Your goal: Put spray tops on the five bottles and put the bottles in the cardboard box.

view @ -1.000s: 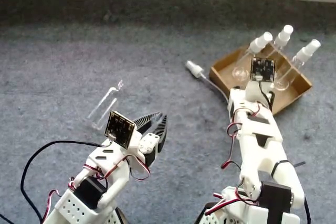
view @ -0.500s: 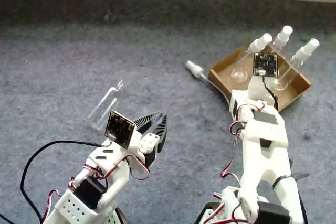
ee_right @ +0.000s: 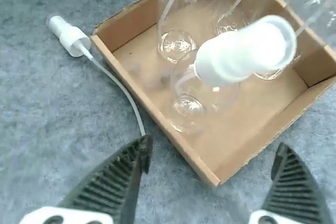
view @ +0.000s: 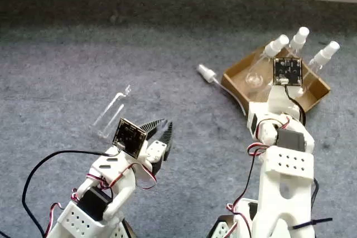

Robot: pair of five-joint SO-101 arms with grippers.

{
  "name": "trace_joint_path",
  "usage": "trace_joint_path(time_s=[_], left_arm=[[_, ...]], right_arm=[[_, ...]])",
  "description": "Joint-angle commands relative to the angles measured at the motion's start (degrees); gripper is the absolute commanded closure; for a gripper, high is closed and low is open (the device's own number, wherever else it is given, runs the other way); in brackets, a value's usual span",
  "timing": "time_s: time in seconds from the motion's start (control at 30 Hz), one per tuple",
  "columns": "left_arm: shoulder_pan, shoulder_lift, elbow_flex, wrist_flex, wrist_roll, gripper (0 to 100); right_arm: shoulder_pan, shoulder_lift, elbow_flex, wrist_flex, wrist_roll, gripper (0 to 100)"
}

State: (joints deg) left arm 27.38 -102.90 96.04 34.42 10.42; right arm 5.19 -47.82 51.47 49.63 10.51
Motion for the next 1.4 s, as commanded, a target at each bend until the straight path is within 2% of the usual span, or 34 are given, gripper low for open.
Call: trace_joint_path(time_s=[0.0, 0.17, 0.33, 0.43, 0.53, 0.67, 0.83, 1.0, 1.13, 1.27, 1.37], left_arm=[[-6.4, -0.3, -0.1, -0.3, -0.6, 100], [-18.0, -0.3, -3.0, -3.1, -0.7, 100], [-26.3, -0.3, -3.8, -4.4, -1.5, 99], [-26.6, -0.1, -3.8, -3.9, -11.8, 99], [-26.4, -0.2, -4.1, 2.2, -19.3, 94], [-29.4, 0.2, -11.0, 11.5, -20.8, 92], [-32.8, 0.3, -20.4, 21.0, -20.8, 93], [-37.6, -0.3, -22.4, 29.5, -20.7, 99], [-44.0, -0.3, -22.6, 34.2, -20.7, 100], [-48.8, -0.3, -22.2, 38.2, -20.7, 100], [-52.0, -0.3, -22.2, 41.7, -20.7, 100]], right_arm=[[0.2, -4.8, -7.6, 7.8, 1.5, 73.5], [-0.6, -8.5, -11.4, 13.8, 1.6, 84.1], [-5.1, -12.7, -13.6, 21.7, 1.3, 85.0], [-7.3, -15.3, -14.0, 24.4, 1.2, 85.1], [-9.2, -18.3, -13.7, 24.4, 1.2, 89.3], [-14.4, -21.7, -12.0, 24.4, 1.2, 99.5], [-21.3, -24.5, -7.7, 22.6, 1.1, 99.3], [-24.7, -25.0, 0.0, 8.3, 1.2, 99.3], [-27.9, -24.6, 6.2, 0.1, 1.6, 99.2], [-34.2, -21.6, 6.7, -1.4, 1.6, 98.8], [-37.0, -11.3, 0.7, 0.3, 1.6, 93.3]])
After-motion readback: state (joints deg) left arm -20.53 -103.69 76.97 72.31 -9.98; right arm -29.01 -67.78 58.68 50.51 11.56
